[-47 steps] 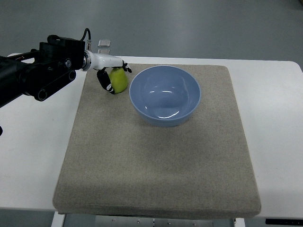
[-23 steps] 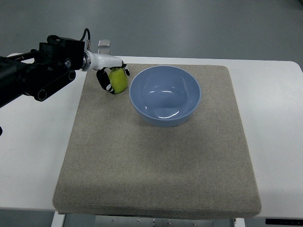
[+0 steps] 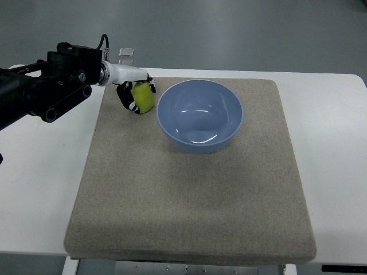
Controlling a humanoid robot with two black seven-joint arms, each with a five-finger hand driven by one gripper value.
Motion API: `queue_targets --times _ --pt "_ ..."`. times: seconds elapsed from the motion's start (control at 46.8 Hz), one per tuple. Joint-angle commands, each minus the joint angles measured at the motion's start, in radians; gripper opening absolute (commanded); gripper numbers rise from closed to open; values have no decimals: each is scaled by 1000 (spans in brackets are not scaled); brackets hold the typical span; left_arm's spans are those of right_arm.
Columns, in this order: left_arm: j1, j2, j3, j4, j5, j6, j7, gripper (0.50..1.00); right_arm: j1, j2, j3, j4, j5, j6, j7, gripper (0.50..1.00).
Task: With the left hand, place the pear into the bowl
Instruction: 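Lift the pear off the pad with the left hand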
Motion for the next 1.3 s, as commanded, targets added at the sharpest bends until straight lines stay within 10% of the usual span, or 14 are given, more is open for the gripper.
queue_targets --times 0.0,1.282 --pt "-3 0 -2 0 0 0 1 534 0 0 0 0 0 1 0 926" --pt "-112 51 -12 -26 -14 12 1 500 0 0 0 0 0 0 0 926"
